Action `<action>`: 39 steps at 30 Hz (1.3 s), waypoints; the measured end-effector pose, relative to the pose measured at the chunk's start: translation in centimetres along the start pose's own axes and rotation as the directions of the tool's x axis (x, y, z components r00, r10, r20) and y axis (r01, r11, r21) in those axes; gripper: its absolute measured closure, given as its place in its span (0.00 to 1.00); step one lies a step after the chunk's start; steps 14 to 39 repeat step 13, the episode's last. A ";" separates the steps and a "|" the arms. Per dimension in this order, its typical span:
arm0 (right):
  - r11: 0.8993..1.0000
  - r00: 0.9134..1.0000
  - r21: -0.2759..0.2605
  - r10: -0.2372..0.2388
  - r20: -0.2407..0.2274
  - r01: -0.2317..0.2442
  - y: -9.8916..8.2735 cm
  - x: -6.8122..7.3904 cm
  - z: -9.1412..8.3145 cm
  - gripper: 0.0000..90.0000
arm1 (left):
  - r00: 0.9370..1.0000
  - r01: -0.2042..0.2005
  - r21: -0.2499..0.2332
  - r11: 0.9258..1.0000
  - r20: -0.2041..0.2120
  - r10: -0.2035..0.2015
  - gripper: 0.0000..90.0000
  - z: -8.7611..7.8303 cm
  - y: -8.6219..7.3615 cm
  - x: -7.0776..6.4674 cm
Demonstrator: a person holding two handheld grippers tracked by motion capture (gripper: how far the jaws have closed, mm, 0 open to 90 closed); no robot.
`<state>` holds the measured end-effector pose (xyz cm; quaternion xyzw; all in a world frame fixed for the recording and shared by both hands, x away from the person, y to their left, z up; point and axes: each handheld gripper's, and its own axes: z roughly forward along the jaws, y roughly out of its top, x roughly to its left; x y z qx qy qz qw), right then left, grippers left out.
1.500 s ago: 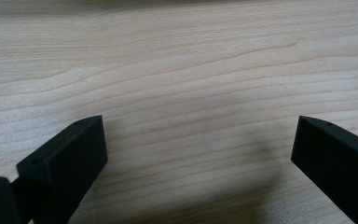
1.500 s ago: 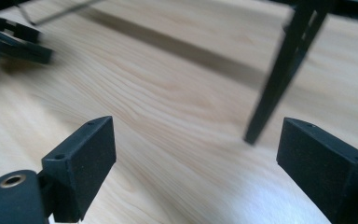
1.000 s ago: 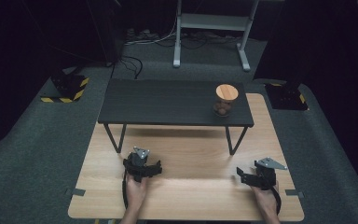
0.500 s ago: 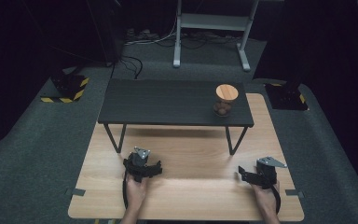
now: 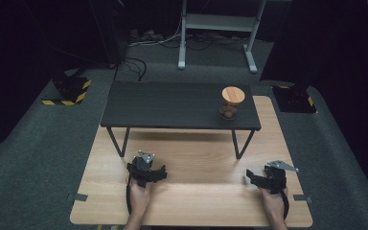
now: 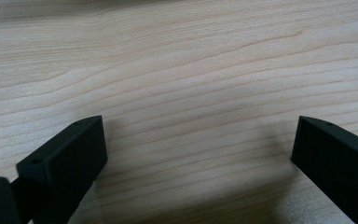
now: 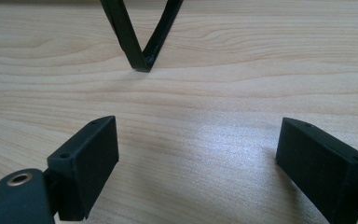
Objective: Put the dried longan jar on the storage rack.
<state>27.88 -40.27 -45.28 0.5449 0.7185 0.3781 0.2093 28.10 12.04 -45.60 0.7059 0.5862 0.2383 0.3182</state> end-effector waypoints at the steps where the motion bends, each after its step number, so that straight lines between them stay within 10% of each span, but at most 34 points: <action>1: 1.000 1.000 0.002 0.001 0.000 -0.001 0.0 0.0 0.0 0.14 | 1.000 0.000 0.000 1.000 0.001 0.000 0.04 0.0 0.0 0.0; 39: 1.000 1.000 0.003 0.025 0.017 -0.025 0.0 0.1 0.0 0.15 | 0.999 0.034 -0.018 0.999 0.030 -0.033 0.05 -0.2 -0.3 0.9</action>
